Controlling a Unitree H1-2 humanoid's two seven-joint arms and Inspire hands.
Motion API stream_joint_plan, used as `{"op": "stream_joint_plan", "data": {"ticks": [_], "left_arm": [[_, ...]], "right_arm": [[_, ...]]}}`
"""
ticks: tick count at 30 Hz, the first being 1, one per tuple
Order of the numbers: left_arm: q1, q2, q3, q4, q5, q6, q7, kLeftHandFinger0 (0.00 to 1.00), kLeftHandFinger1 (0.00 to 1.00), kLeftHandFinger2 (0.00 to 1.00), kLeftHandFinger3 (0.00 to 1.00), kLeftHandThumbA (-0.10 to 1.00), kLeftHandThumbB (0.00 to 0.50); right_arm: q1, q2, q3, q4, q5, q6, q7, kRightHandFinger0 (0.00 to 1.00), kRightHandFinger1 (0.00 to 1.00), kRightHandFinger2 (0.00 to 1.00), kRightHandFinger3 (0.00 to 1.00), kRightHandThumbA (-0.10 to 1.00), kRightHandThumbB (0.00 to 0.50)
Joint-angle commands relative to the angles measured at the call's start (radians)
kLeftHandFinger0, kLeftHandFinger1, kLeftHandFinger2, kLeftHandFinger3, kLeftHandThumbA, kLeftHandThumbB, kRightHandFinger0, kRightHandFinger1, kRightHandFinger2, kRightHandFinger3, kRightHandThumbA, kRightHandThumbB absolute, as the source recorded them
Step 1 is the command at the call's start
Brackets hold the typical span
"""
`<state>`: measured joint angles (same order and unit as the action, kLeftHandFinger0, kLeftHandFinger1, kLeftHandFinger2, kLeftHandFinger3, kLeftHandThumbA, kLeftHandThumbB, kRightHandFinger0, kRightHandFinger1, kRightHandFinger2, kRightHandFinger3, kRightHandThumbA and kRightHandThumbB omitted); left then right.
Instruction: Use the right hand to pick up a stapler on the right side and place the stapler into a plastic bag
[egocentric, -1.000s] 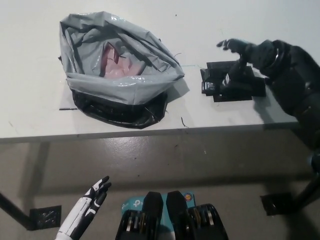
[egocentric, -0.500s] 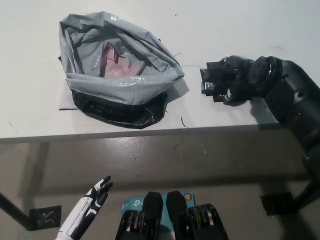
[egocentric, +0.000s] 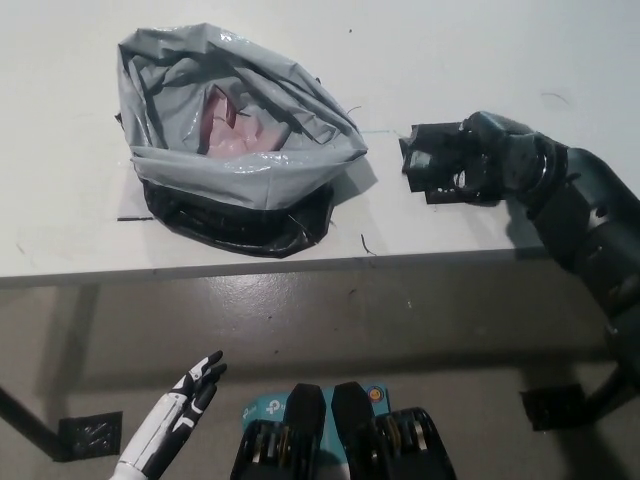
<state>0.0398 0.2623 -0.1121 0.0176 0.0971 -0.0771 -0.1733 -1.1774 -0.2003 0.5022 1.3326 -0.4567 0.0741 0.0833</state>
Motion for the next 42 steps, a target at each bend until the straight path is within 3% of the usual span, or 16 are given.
{"op": "stream_joint_plan", "data": {"ticks": [1, 12, 17, 19, 22, 24, 25, 27, 28, 32, 34, 35, 38, 40, 41, 42], "left_arm": [[-0.023, 0.020, 0.001, -0.029, 0.011, -0.030, -0.013, 1.00, 1.00, 1.00, 1.00, 1.00, 0.216], [-0.029, 0.020, 0.004, -0.033, 0.005, -0.020, -0.023, 1.00, 1.00, 1.00, 1.00, 1.00, 0.219], [-0.036, 0.023, 0.004, -0.029, 0.004, -0.021, -0.028, 1.00, 1.00, 1.00, 1.00, 1.00, 0.214], [-0.037, 0.022, 0.004, -0.022, 0.005, -0.026, -0.027, 1.00, 1.00, 1.00, 1.00, 1.00, 0.220], [-0.038, 0.022, 0.006, -0.016, 0.000, -0.024, -0.028, 1.00, 1.00, 1.00, 1.00, 1.00, 0.240], [-0.038, 0.021, 0.005, -0.019, 0.000, -0.022, -0.030, 1.00, 1.00, 1.00, 1.00, 1.00, 0.233], [-0.038, 0.022, 0.004, -0.019, 0.003, -0.025, -0.030, 1.00, 1.00, 1.00, 1.00, 1.00, 0.219], [-0.037, 0.023, 0.003, -0.019, 0.006, -0.027, -0.029, 1.00, 1.00, 1.00, 1.00, 1.00, 0.218], [-0.036, 0.022, 0.003, -0.020, 0.005, -0.026, -0.029, 1.00, 1.00, 1.00, 1.00, 1.00, 0.217], [-0.036, 0.022, 0.003, -0.022, 0.008, -0.025, -0.027, 1.00, 1.00, 1.00, 1.00, 1.00, 0.217], [-0.036, 0.022, 0.003, -0.023, 0.008, -0.023, -0.028, 1.00, 1.00, 1.00, 1.00, 1.00, 0.224], [-0.036, 0.022, 0.003, -0.023, 0.006, -0.020, -0.029, 1.00, 1.00, 1.00, 1.00, 1.00, 0.224], [-0.036, 0.023, 0.003, -0.023, 0.003, -0.019, -0.031, 1.00, 1.00, 1.00, 1.00, 1.00, 0.218], [-0.035, 0.022, 0.003, -0.023, 0.001, -0.017, -0.032, 1.00, 1.00, 1.00, 1.00, 1.00, 0.223], [-0.034, 0.023, 0.003, -0.022, 0.003, -0.019, -0.032, 1.00, 1.00, 1.00, 1.00, 1.00, 0.224], [-0.034, 0.023, 0.002, -0.022, 0.004, -0.020, -0.032, 1.00, 1.00, 1.00, 1.00, 1.00, 0.224]], "right_arm": [[-0.041, -0.016, -0.037, -0.001, -0.002, -0.104, -0.211, 0.00, 0.18, 0.37, 0.40, 0.09, 0.197], [-0.046, -0.024, -0.055, 0.014, 0.002, -0.120, -0.227, 0.00, 0.22, 0.43, 0.37, 0.20, 0.174], [-0.045, -0.018, -0.202, 0.009, 0.140, -0.130, -0.191, 0.00, 0.34, 0.61, 0.41, 0.12, 0.184], [-0.047, -0.010, -0.308, 0.004, 0.230, -0.109, -0.169, 0.05, 0.46, 0.73, 0.47, 0.15, 0.190], [-0.055, 0.004, -0.465, 0.005, 0.353, -0.075, -0.143, 0.08, 0.56, 0.80, 0.60, 0.11, 0.194], [-0.059, 0.011, -0.583, 0.009, 0.454, -0.071, -0.120, 0.06, 0.50, 0.75, 0.57, 0.05, 0.200], [-0.068, 0.022, -0.732, 0.006, 0.587, -0.040, -0.101, 0.06, 0.48, 0.75, 0.87, 0.00, 0.204], [-0.075, 0.029, -0.824, 0.004, 0.657, -0.014, -0.092, 0.01, 0.41, 0.71, 0.80, -0.02, 0.207], [-0.081, 0.034, -0.875, -0.001, 0.685, -0.001, -0.084, 0.00, 0.37, 0.68, 0.57, 0.01, 0.189], [-0.104, 0.048, -0.966, -0.022, 0.729, 0.032, -0.055, 0.00, 0.28, 0.67, 0.43, 0.05, 0.162], [-0.122, 0.057, -0.991, -0.028, 0.735, 0.044, -0.026, 0.00, 0.25, 0.65, 0.22, 0.07, 0.141], [-0.128, 0.061, -0.996, -0.032, 0.731, 0.045, -0.022, 0.00, 0.26, 0.65, 0.17, 0.07, 0.157], [-0.143, 0.076, -1.007, -0.051, 0.720, 0.053, -0.016, 0.00, 0.23, 0.62, 0.21, 0.03, 0.162], [-0.163, 0.097, -1.014, -0.073, 0.710, 0.076, -0.012, 0.00, 0.20, 0.58, 0.20, 0.01, 0.133], [-0.173, 0.115, -1.021, -0.096, 0.711, 0.088, -0.016, 0.00, 0.20, 0.58, 0.36, 0.00, 0.117], [-0.175, 0.120, -1.024, -0.103, 0.710, 0.092, -0.017, 0.00, 0.19, 0.58, 0.36, -0.01, 0.114]]}}
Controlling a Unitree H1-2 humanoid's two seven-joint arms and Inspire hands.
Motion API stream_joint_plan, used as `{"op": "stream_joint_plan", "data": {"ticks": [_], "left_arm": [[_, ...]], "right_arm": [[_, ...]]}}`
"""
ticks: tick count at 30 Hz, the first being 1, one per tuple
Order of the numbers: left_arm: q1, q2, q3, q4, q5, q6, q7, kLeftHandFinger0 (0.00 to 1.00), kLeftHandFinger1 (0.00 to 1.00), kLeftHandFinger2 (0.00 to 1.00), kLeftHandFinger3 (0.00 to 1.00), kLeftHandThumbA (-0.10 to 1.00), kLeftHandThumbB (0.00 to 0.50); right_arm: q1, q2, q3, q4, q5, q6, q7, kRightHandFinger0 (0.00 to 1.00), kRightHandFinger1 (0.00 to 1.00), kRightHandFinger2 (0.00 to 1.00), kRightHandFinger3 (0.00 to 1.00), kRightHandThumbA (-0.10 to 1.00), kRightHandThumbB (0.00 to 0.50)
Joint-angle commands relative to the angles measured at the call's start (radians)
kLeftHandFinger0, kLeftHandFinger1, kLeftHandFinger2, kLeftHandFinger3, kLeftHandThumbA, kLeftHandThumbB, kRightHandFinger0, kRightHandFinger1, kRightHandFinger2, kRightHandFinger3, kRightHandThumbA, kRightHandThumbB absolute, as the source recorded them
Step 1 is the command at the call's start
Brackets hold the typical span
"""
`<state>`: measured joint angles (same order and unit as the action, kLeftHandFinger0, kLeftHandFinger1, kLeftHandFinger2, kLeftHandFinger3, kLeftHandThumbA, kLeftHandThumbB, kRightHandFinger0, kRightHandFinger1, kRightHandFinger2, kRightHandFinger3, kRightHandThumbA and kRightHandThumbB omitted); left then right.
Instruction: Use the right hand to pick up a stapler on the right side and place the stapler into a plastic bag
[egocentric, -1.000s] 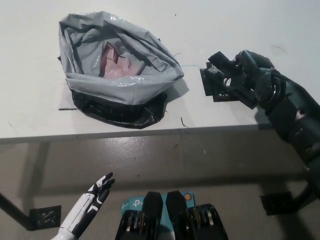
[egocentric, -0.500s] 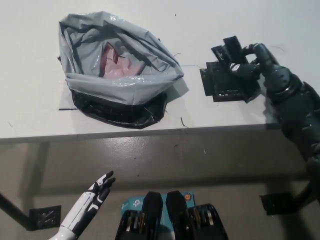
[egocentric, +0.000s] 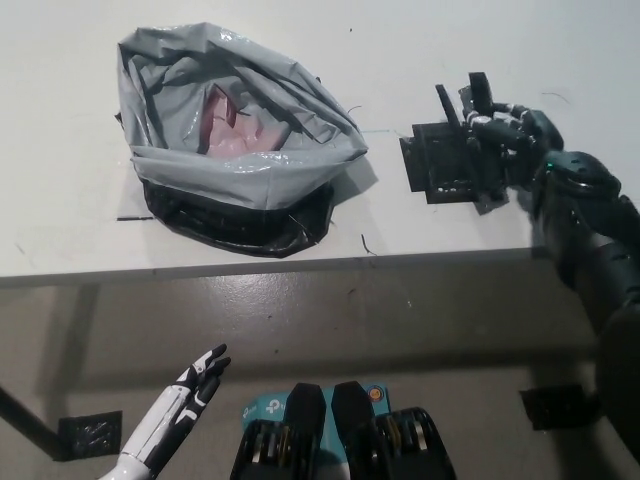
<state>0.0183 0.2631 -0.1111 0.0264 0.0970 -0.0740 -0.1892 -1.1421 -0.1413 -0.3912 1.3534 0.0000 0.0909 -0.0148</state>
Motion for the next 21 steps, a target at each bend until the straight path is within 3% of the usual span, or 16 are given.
{"op": "stream_joint_plan", "data": {"ticks": [1, 2, 3, 4, 6, 7, 8, 9, 10, 11, 13, 14, 15, 16, 20, 21], "left_arm": [[-0.013, 0.022, 0.001, -0.029, 0.005, -0.024, -0.016, 1.00, 1.00, 1.00, 1.00, 1.00, 0.224], [-0.014, 0.021, 0.000, -0.028, 0.006, -0.025, -0.015, 1.00, 1.00, 1.00, 1.00, 1.00, 0.218], [-0.016, 0.021, 0.000, -0.023, 0.005, -0.029, -0.015, 1.00, 1.00, 1.00, 1.00, 1.00, 0.215], [-0.017, 0.021, 0.000, -0.022, 0.006, -0.031, -0.015, 1.00, 1.00, 1.00, 1.00, 1.00, 0.215], [-0.017, 0.020, 0.001, -0.025, 0.007, -0.028, -0.014, 1.00, 1.00, 1.00, 1.00, 1.00, 0.217], [-0.017, 0.018, 0.002, -0.030, 0.004, -0.018, -0.015, 1.00, 1.00, 1.00, 1.00, 1.00, 0.218], [-0.018, 0.018, 0.002, -0.031, 0.004, -0.014, -0.015, 1.00, 1.00, 1.00, 1.00, 1.00, 0.217], [-0.017, 0.018, 0.002, -0.031, 0.003, -0.014, -0.015, 1.00, 1.00, 1.00, 1.00, 1.00, 0.216], [-0.016, 0.018, 0.003, -0.030, 0.002, -0.014, -0.016, 1.00, 1.00, 1.00, 1.00, 1.00, 0.217], [-0.016, 0.018, 0.003, -0.030, 0.001, -0.013, -0.017, 1.00, 1.00, 1.00, 1.00, 1.00, 0.217], [-0.015, 0.017, 0.005, -0.032, -0.004, -0.010, -0.019, 1.00, 1.00, 1.00, 1.00, 1.00, 0.219], [-0.013, 0.017, 0.005, -0.033, -0.007, -0.009, -0.021, 1.00, 1.00, 1.00, 1.00, 1.00, 0.217], [-0.013, 0.017, 0.005, -0.033, -0.008, -0.009, -0.021, 1.00, 1.00, 1.00, 1.00, 1.00, 0.217], [-0.014, 0.017, 0.005, -0.032, -0.006, -0.011, -0.021, 1.00, 1.00, 1.00, 1.00, 1.00, 0.217], [-0.015, 0.020, 0.006, -0.036, 0.003, -0.011, -0.022, 1.00, 1.00, 1.00, 1.00, 1.00, 0.232], [-0.015, 0.023, 0.005, -0.039, 0.009, -0.012, -0.022, 1.00, 1.00, 1.00, 1.00, 1.00, 0.224]], "right_arm": [[-0.216, 0.068, -0.136, -0.136, 0.254, 0.091, 0.076, 0.00, 0.18, 0.57, 0.53, -0.03, 0.110], [-0.223, 0.077, -0.135, -0.149, 0.253, 0.106, 0.076, 0.00, 0.18, 0.57, 0.62, -0.03, 0.095], [-0.242, 0.100, -0.119, -0.176, 0.245, 0.128, 0.096, 0.00, 0.18, 0.57, 0.40, -0.04, 0.086], [-0.247, 0.107, -0.115, -0.184, 0.243, 0.132, 0.105, 0.00, 0.18, 0.57, 0.40, -0.04, 0.086], [-0.259, 0.124, -0.108, -0.201, 0.240, 0.140, 0.100, 0.00, 0.22, 0.61, 0.31, -0.06, 0.105], [-0.275, 0.144, -0.101, -0.213, 0.240, 0.149, 0.089, 0.00, 0.26, 0.65, 0.38, -0.08, 0.134], [-0.289, 0.161, -0.092, -0.224, 0.238, 0.159, 0.084, 0.00, 0.27, 0.66, 0.84, -0.07, 0.192], [-0.293, 0.167, -0.086, -0.230, 0.237, 0.163, 0.083, 0.00, 0.27, 0.65, 0.98, -0.06, 0.182], [-0.300, 0.177, -0.072, -0.236, 0.232, 0.165, 0.092, 0.00, 0.26, 0.64, 0.90, -0.05, 0.185], [-0.306, 0.183, -0.066, -0.238, 0.233, 0.165, 0.097, 0.00, 0.25, 0.64, 0.97, -0.06, 0.200], [-0.318, 0.196, -0.059, -0.239, 0.233, 0.167, 0.091, 0.00, 0.24, 0.62, 0.96, -0.05, 0.209], [-0.333, 0.209, -0.038, -0.235, 0.222, 0.163, 0.102, 0.00, 0.25, 0.63, 0.42, -0.02, 0.168], [-0.339, 0.214, -0.031, -0.233, 0.220, 0.162, 0.107, 0.00, 0.27, 0.67, 0.37, -0.01, 0.166], [-0.353, 0.224, -0.008, -0.225, 0.208, 0.155, 0.115, 0.00, 0.29, 0.68, 0.24, 0.01, 0.157], [-0.384, 0.246, 0.061, -0.197, 0.168, 0.124, 0.111, 0.00, 0.27, 0.64, 0.41, 0.08, 0.173], [-0.399, 0.261, 0.084, -0.185, 0.160, 0.122, 0.095, 0.00, 0.29, 0.66, 0.63, 0.07, 0.182]]}}
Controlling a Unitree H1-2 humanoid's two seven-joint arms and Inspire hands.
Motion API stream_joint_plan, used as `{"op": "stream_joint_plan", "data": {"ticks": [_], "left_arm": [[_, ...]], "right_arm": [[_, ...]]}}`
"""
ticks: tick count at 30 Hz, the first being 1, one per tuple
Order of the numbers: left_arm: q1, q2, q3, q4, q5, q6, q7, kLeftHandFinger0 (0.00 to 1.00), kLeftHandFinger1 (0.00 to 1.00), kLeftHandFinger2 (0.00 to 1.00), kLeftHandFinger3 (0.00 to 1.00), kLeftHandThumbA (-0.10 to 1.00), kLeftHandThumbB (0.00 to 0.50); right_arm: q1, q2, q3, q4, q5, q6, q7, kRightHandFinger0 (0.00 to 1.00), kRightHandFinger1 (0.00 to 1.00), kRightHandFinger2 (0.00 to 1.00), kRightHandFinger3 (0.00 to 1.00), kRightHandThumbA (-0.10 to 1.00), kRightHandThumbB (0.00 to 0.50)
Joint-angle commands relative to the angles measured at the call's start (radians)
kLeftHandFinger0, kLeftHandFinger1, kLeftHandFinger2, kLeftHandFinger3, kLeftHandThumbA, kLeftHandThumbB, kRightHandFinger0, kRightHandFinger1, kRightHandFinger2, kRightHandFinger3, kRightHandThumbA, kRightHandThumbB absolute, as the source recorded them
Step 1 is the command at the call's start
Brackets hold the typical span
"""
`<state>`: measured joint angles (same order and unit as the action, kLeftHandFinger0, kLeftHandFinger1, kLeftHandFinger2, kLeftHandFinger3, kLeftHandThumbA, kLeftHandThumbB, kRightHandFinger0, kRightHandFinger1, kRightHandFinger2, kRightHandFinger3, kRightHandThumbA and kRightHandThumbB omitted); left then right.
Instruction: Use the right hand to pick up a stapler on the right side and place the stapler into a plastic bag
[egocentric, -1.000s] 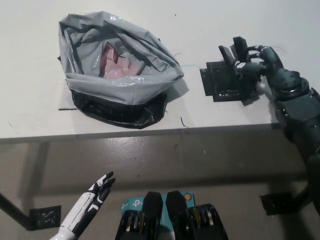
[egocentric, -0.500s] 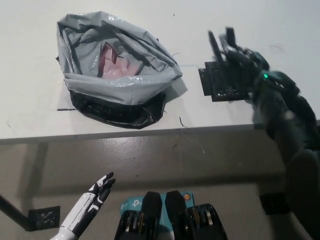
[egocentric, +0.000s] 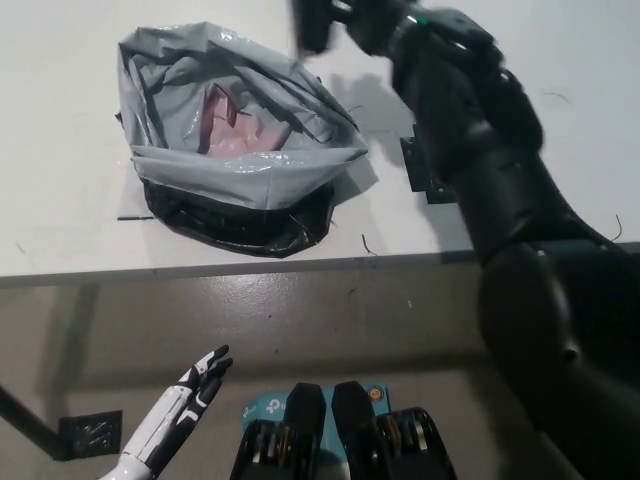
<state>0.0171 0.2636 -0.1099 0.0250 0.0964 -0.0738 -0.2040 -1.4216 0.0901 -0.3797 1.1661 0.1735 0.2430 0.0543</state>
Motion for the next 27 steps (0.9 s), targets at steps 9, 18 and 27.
{"op": "stream_joint_plan", "data": {"ticks": [9, 18, 27], "left_arm": [[-0.001, 0.026, -0.004, -0.046, 0.027, -0.022, -0.014, 1.00, 1.00, 1.00, 1.00, 1.00, 0.223], [-0.004, 0.029, -0.007, -0.050, 0.043, -0.030, -0.013, 1.00, 1.00, 1.00, 1.00, 1.00, 0.230], [-0.009, 0.026, -0.010, -0.075, 0.037, -0.013, -0.024, 1.00, 1.00, 1.00, 1.00, 1.00, 0.230]], "right_arm": [[-0.138, 0.088, 0.292, 0.115, -0.153, -0.135, -0.045, 0.09, 0.48, 0.79, 0.35, 0.10, 0.166], [-0.135, 0.121, 0.532, 0.192, -0.306, -0.203, -0.182, 0.25, 0.68, 0.92, 0.52, 0.06, 0.130], [-0.109, 0.139, 0.688, 0.222, -0.402, -0.289, -0.279, 0.13, 0.33, 0.49, 0.62, -0.08, 0.107]]}}
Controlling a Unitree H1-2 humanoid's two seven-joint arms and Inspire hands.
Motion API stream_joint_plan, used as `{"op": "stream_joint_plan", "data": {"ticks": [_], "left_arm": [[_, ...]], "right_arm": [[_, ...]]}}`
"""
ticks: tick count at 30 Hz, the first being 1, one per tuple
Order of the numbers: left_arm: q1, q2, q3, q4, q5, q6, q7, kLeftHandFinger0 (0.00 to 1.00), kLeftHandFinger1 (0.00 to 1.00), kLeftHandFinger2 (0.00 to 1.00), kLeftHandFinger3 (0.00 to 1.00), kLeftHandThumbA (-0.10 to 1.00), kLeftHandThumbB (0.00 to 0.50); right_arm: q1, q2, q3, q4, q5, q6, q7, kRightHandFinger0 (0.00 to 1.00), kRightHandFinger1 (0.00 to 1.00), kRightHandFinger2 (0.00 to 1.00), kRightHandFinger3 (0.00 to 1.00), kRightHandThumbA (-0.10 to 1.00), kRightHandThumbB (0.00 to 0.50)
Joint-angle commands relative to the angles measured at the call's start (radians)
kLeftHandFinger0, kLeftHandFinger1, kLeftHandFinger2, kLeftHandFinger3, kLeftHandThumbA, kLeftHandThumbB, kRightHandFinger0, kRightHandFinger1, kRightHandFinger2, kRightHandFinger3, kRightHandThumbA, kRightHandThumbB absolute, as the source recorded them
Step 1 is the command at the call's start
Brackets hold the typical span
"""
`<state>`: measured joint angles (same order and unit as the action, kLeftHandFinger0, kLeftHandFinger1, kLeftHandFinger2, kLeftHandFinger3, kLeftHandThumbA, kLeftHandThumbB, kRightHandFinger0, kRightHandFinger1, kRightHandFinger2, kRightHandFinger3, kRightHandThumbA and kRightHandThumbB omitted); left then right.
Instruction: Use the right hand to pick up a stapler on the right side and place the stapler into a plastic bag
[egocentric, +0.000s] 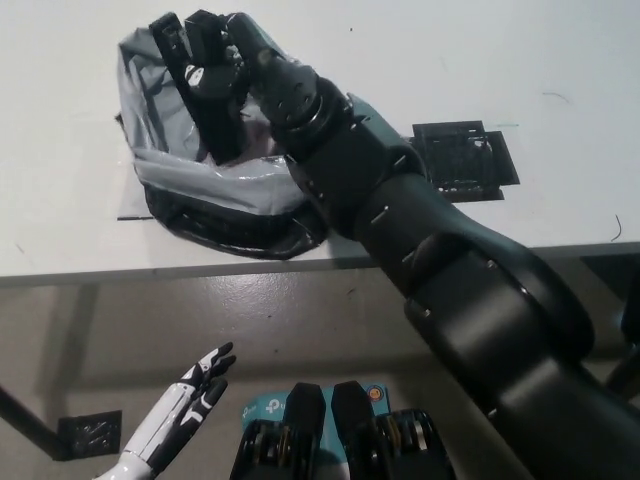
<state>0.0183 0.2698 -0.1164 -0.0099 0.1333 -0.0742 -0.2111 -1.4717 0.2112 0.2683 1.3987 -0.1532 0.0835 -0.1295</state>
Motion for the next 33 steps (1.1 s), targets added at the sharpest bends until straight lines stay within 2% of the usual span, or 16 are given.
{"op": "stream_joint_plan", "data": {"ticks": [1, 2, 3, 4, 5, 6, 7, 8, 9, 10, 13, 14, 16, 19, 29, 33], "left_arm": [[-0.014, 0.022, -0.006, -0.045, 0.002, -0.010, -0.021, 1.00, 1.00, 1.00, 1.00, 1.00, 0.221], [-0.015, 0.022, -0.006, -0.046, 0.000, -0.008, -0.022, 1.00, 1.00, 1.00, 1.00, 1.00, 0.225], [-0.017, 0.023, -0.006, -0.047, -0.003, -0.007, -0.024, 1.00, 1.00, 1.00, 1.00, 1.00, 0.224], [-0.017, 0.023, -0.006, -0.047, -0.004, -0.007, -0.025, 1.00, 1.00, 1.00, 1.00, 1.00, 0.224], [-0.020, 0.022, -0.005, -0.050, -0.008, -0.002, -0.027, 1.00, 1.00, 1.00, 1.00, 1.00, 0.224], [-0.020, 0.021, -0.005, -0.050, -0.008, -0.001, -0.028, 1.00, 1.00, 1.00, 1.00, 1.00, 0.224], [-0.024, 0.023, -0.003, -0.049, -0.009, 0.000, -0.029, 1.00, 1.00, 1.00, 1.00, 1.00, 0.232], [-0.025, 0.025, -0.003, -0.048, -0.007, -0.001, -0.031, 1.00, 1.00, 1.00, 1.00, 1.00, 0.233], [-0.026, 0.025, -0.002, -0.048, -0.006, -0.001, -0.032, 1.00, 1.00, 1.00, 1.00, 1.00, 0.233], [-0.027, 0.026, -0.003, -0.048, -0.003, 0.000, -0.032, 1.00, 1.00, 1.00, 1.00, 1.00, 0.247], [-0.031, 0.029, -0.003, -0.051, 0.000, 0.002, -0.037, 1.00, 1.00, 1.00, 1.00, 1.00, 0.244], [-0.031, 0.031, -0.002, -0.052, -0.001, 0.001, -0.038, 1.00, 1.00, 1.00, 1.00, 1.00, 0.242], [-0.032, 0.032, 0.001, -0.056, -0.004, 0.005, -0.040, 1.00, 1.00, 1.00, 1.00, 1.00, 0.240], [-0.034, 0.032, 0.001, -0.059, -0.003, 0.013, -0.041, 1.00, 1.00, 1.00, 1.00, 1.00, 0.240], [-0.044, 0.030, 0.000, -0.046, 0.002, 0.006, -0.043, 1.00, 1.00, 1.00, 1.00, 1.00, 0.232], [-0.047, 0.025, -0.003, -0.039, 0.002, 0.006, -0.042, 1.00, 1.00, 1.00, 1.00, 1.00, 0.232]], "right_arm": [[-0.053, 0.017, 0.039, -0.009, -0.070, -0.156, -0.100, 0.12, 0.31, 0.47, 0.61, -0.05, 0.107], [-0.052, 0.015, 0.038, -0.009, -0.067, -0.167, -0.099, 0.15, 0.33, 0.48, 0.63, -0.04, 0.112], [-0.051, 0.014, 0.040, -0.008, -0.069, -0.183, -0.102, 0.22, 0.40, 0.56, 0.67, 0.00, 0.122], [-0.051, 0.013, 0.042, -0.007, -0.072, -0.189, -0.104, 0.22, 0.40, 0.56, 0.67, 0.00, 0.122], [-0.051, 0.009, 0.047, -0.006, -0.078, -0.200, -0.100, 0.42, 0.61, 0.77, 0.81, 0.04, 0.136], [-0.051, 0.008, 0.047, -0.006, -0.079, -0.202, -0.099, 0.42, 0.61, 0.77, 0.81, 0.04, 0.136], [-0.052, 0.001, 0.059, -0.003, -0.090, -0.212, -0.065, 0.77, 0.94, 1.00, 1.00, 0.16, 0.192], [-0.052, -0.004, 0.074, 0.001, -0.104, -0.213, -0.041, 1.00, 1.00, 1.00, 1.00, 0.24, 0.226], [-0.052, -0.006, 0.083, 0.002, -0.112, -0.210, -0.035, 1.00, 1.00, 1.00, 1.00, 0.24, 0.226], [-0.053, -0.009, 0.103, 0.005, -0.130, -0.190, -0.009, 1.00, 1.00, 1.00, 1.00, 0.43, 0.266], [-0.052, -0.016, 0.170, 0.010, -0.189, -0.139, 0.041, 1.00, 1.00, 1.00, 1.00, 0.61, 0.325], [-0.051, -0.018, 0.189, 0.010, -0.200, -0.129, 0.051, 1.00, 1.00, 1.00, 1.00, 0.62, 0.324], [-0.048, -0.020, 0.195, 0.009, -0.191, -0.124, 0.082, 1.00, 1.00, 1.00, 1.00, 0.61, 0.374], [-0.044, -0.031, 0.222, 0.010, -0.211, -0.119, 0.111, 1.00, 1.00, 1.00, 1.00, 0.65, 0.419], [-0.029, -0.057, 0.260, 0.006, -0.242, -0.113, 0.137, 1.00, 1.00, 1.00, 1.00, 0.70, 0.421], [-0.046, -0.094, 0.246, -0.014, -0.240, -0.125, 0.148, 1.00, 1.00, 1.00, 1.00, 0.81, 0.434]]}}
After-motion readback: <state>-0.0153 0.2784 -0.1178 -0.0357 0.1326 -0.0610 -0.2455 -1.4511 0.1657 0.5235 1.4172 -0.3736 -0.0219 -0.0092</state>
